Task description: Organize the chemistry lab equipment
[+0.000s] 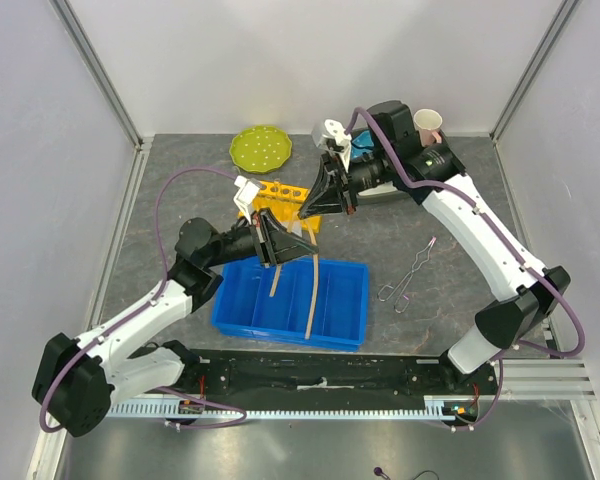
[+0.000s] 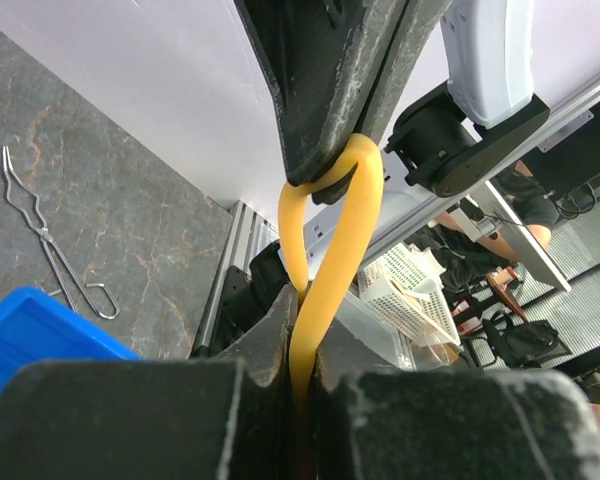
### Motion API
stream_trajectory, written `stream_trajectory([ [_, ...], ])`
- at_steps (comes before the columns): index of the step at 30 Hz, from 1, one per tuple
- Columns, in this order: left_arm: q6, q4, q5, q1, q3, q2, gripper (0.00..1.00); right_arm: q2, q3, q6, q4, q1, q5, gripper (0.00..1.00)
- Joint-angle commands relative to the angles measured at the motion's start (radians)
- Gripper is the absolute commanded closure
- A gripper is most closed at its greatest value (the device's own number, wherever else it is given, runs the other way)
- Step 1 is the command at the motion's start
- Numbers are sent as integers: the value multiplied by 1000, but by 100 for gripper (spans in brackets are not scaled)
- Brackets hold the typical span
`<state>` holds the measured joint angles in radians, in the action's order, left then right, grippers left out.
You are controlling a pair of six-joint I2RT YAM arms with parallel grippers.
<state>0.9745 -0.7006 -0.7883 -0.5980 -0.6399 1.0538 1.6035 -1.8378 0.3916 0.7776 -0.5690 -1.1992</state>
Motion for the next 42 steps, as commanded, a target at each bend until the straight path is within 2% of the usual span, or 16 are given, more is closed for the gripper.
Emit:
stream_trajectory([
  [1, -46, 49, 6, -6, -15, -29, 97, -34, 31, -46, -75, 1, -19, 100],
  [7, -83, 136, 29, -6, -24, -44, 98, -45, 60, -77, -104, 3, 33, 99],
  [9, -112, 212, 49, -6, -32, -61, 98, -50, 69, -95, -109, 3, 73, 91],
  [10, -125, 252, 57, -6, -40, -69, 98, -54, 78, -102, -110, 3, 116, 81],
  [12, -157, 367, 76, -5, -46, -95, 98, -62, 90, -105, -110, 3, 151, 69],
  [13, -169, 406, 83, -5, -53, -106, 98, -73, 103, -105, -110, 1, 179, 58],
  [14, -181, 446, 99, -3, -60, -130, 98, -80, 109, -103, -110, 1, 191, 52],
  [15, -213, 552, 109, -2, -66, -144, 98, -86, 117, -100, -110, 3, 203, 45],
  [16, -232, 608, 122, 1, -84, -156, 98, -103, 129, -97, -109, 4, 243, 34],
  [20, -362, 944, 194, 49, -162, -190, 98, -149, 163, -82, -110, 27, 334, 16],
  [21, -384, 1004, 205, 64, -179, -183, 98, -158, 172, -82, -112, 41, 339, 14],
  [22, -404, 1132, 213, 82, -213, -176, 98, -175, 195, -85, -119, 69, 340, 12],
  [25, -490, 1326, 238, 165, -262, -127, 98, -218, 270, -99, -155, 131, 342, 11],
  [29, -603, 1498, 216, 289, -306, -42, 98, -277, 402, -97, -208, 185, 342, 10],
  [36, -703, 1688, 265, 339, -359, 95, 98, -359, 584, -73, -262, 233, 366, 8],
  [42, -712, 1711, 359, 336, -343, 199, 98, -384, 672, -86, -302, 276, 345, 7],
])
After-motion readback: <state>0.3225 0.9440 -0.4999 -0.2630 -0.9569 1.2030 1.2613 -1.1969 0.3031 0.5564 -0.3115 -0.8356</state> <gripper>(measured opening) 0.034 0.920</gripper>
